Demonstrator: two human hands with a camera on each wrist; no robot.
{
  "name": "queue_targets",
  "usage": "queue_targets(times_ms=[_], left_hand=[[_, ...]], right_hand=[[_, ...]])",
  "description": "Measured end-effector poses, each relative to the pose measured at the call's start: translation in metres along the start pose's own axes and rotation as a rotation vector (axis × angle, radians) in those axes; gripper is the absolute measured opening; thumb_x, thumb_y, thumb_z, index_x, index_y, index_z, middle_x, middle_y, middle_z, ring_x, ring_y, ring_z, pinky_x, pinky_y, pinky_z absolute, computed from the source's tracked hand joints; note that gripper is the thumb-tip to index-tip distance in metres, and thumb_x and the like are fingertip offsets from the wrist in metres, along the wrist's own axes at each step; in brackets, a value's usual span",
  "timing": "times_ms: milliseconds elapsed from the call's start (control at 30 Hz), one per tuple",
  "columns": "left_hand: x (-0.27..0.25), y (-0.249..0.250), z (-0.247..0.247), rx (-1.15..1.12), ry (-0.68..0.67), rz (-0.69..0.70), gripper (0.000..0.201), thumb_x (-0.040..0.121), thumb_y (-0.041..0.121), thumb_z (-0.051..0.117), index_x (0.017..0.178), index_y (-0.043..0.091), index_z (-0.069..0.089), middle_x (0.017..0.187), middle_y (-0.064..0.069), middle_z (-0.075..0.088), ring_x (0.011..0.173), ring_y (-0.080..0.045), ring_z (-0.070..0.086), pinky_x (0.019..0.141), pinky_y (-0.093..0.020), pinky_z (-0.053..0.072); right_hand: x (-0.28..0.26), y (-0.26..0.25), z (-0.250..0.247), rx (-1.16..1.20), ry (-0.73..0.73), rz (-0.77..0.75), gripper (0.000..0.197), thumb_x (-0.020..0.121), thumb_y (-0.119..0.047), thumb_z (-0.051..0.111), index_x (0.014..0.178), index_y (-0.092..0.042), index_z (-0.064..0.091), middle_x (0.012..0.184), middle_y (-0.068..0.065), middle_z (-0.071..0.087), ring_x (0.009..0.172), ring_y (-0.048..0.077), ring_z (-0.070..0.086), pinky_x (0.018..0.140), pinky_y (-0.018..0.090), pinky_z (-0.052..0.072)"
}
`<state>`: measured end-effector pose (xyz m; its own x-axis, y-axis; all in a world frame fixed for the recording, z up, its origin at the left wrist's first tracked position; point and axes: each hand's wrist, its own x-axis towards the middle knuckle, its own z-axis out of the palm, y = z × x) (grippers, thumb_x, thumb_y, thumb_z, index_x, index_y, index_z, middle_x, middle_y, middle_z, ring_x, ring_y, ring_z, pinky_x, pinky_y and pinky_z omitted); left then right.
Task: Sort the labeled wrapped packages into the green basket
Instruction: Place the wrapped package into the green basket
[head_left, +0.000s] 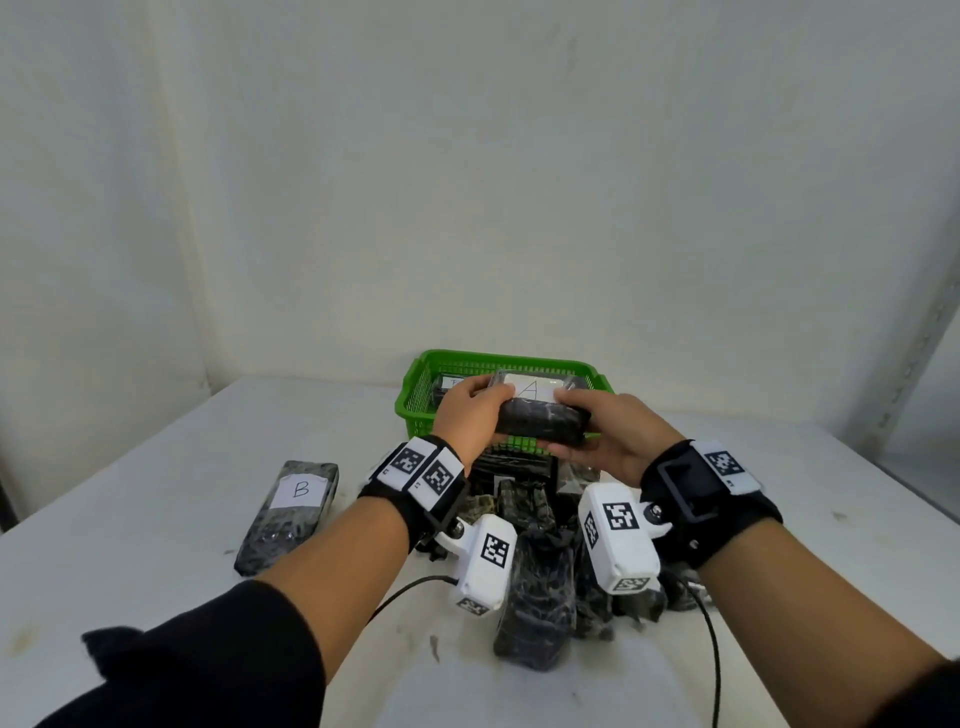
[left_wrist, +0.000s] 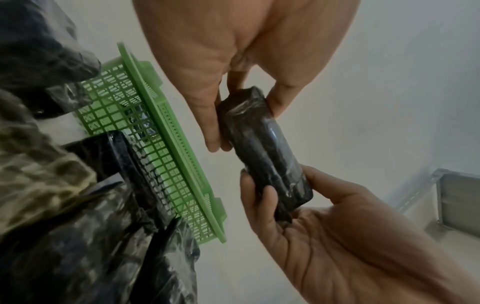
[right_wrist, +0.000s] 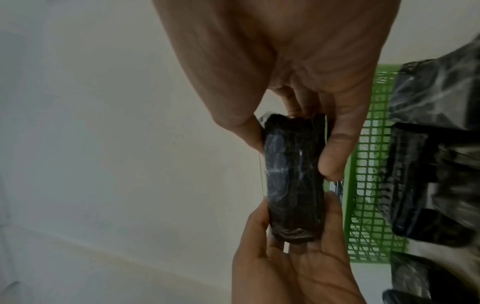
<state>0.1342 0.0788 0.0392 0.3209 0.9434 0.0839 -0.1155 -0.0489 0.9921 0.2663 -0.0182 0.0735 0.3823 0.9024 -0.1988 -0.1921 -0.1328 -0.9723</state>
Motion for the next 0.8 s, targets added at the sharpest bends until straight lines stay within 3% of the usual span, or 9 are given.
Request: queue_targets(times_ms=[100,200,267,333,467,567,667,733,800], left_hand=[[0.020,0.008,-0.001,0.036,-0.013,-0.014,0.029,0.090,0.024,0.062,0.116,0.011,0.065,0.111,-0.014,0.068,0.098,-0.027,0.069,0.085,-0.048,0.059],[0.048,0.015,-0.006,0.198,0.039,0.017,0.019,0.076,0.036,0.062,0.077,0.019,0.070,0.088,-0.009,0.071,0.084,-0.026,0.067,0.085,-0.045,0.058],[0.067,0.021,-0.014,0.286,0.124,0.027,0.017,0.076,0.029,0.060,0.064,0.016,0.060,0.071,-0.006,0.059,0.068,-0.023,0.052,0.069,-0.030,0.049],[0.091,0.029,-0.021,0.380,0.197,-0.003,0.026,0.081,0.021,0.057,0.058,0.014,0.049,0.063,-0.004,0.049,0.063,-0.022,0.044,0.060,-0.028,0.035],[0.142,0.026,-0.037,0.472,0.281,-0.118,0.025,0.084,0.025,0.053,0.063,0.012,0.047,0.065,-0.004,0.053,0.060,-0.022,0.053,0.060,-0.027,0.040],[0.183,0.014,-0.042,0.549,0.282,-0.117,0.022,0.087,0.026,0.051,0.076,0.008,0.053,0.085,-0.006,0.058,0.080,-0.022,0.056,0.066,-0.027,0.043],[0.213,0.002,-0.041,0.839,0.214,-0.161,0.021,0.092,0.025,0.054,0.098,0.009,0.042,0.107,-0.011,0.052,0.096,-0.024,0.051,0.075,-0.029,0.037],[0.226,-0.003,-0.045,1.086,0.106,-0.165,0.024,0.085,0.016,0.059,0.103,0.016,0.042,0.103,-0.010,0.053,0.097,-0.031,0.056,0.082,-0.035,0.042],[0.232,-0.003,-0.050,1.235,0.010,-0.183,0.028,0.083,0.011,0.063,0.100,0.019,0.043,0.093,-0.007,0.049,0.089,-0.027,0.055,0.085,-0.036,0.047]], right_hand=[[0.019,-0.014,0.002,-0.033,0.047,-0.057,0.011,0.096,-0.009,0.071,0.101,-0.001,0.063,0.098,0.016,0.063,0.073,0.031,0.070,0.051,0.032,0.062],[0.045,-0.026,0.000,-0.060,0.073,-0.064,0.010,0.094,-0.007,0.073,0.095,-0.002,0.064,0.102,0.017,0.062,0.079,0.029,0.067,0.050,0.033,0.061],[0.060,-0.031,0.000,-0.081,0.079,-0.040,0.011,0.095,-0.007,0.073,0.091,-0.004,0.063,0.102,0.018,0.062,0.081,0.031,0.066,0.050,0.035,0.063],[0.082,-0.035,0.000,-0.109,0.093,-0.024,0.013,0.095,-0.008,0.073,0.091,-0.003,0.061,0.100,0.019,0.062,0.082,0.034,0.067,0.052,0.038,0.064],[0.135,-0.040,-0.004,-0.165,0.101,0.019,0.014,0.094,-0.009,0.074,0.093,-0.002,0.062,0.107,0.022,0.065,0.091,0.039,0.067,0.051,0.039,0.062],[0.175,-0.039,-0.006,-0.227,0.117,0.054,0.016,0.092,-0.011,0.077,0.092,-0.002,0.063,0.104,0.023,0.067,0.086,0.038,0.068,0.079,0.051,0.064],[0.217,-0.036,-0.009,-0.282,0.127,0.061,0.016,0.088,-0.010,0.077,0.095,-0.002,0.065,0.104,0.024,0.069,0.090,0.038,0.070,0.089,0.054,0.062],[0.245,-0.033,-0.009,-0.289,0.105,0.056,0.015,0.089,-0.011,0.074,0.099,-0.006,0.064,0.114,0.022,0.068,0.093,0.034,0.069,0.083,0.047,0.064],[0.258,-0.032,-0.005,-0.325,0.116,0.077,0.011,0.090,-0.010,0.073,0.089,-0.006,0.063,0.106,0.020,0.068,0.097,0.037,0.069,0.089,0.050,0.063]])
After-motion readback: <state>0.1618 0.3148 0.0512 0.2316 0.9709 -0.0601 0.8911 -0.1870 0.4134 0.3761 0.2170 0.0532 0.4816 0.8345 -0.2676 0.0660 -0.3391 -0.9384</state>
